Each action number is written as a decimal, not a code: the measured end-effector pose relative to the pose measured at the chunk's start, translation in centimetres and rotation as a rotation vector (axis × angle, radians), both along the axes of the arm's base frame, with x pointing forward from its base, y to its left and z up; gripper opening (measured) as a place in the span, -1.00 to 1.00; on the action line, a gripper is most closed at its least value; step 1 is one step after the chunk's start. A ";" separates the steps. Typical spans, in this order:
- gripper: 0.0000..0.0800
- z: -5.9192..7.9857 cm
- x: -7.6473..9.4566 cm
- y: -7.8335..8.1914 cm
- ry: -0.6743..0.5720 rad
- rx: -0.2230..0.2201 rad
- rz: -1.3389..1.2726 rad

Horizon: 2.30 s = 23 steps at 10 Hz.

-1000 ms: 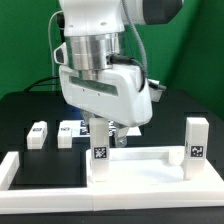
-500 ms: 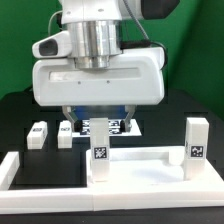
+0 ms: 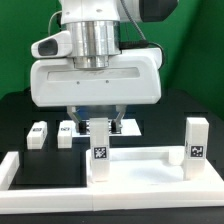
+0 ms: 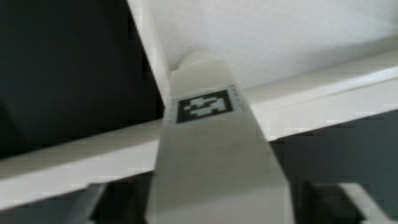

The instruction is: Assemble desk

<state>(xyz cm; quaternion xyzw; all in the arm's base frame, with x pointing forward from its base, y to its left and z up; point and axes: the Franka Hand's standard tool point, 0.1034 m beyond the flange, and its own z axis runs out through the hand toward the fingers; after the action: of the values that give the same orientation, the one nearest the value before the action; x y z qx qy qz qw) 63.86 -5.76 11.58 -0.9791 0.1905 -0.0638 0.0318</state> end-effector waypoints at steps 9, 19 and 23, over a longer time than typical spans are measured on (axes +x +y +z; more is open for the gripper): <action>-0.28 -0.3 -0.6 -0.9 0.148 0.285 -1.139; 0.62 -0.7 -0.6 0.4 0.040 0.245 -0.580; 0.62 -0.8 -0.6 0.4 0.071 0.196 0.002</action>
Offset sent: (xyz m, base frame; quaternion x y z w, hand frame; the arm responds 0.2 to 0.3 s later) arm -0.0001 0.0004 -0.0084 -0.0096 0.0201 0.3121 0.9498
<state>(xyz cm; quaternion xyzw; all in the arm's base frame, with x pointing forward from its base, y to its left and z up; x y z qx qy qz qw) 63.29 -5.32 10.83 -0.9731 0.1959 -0.0101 0.1208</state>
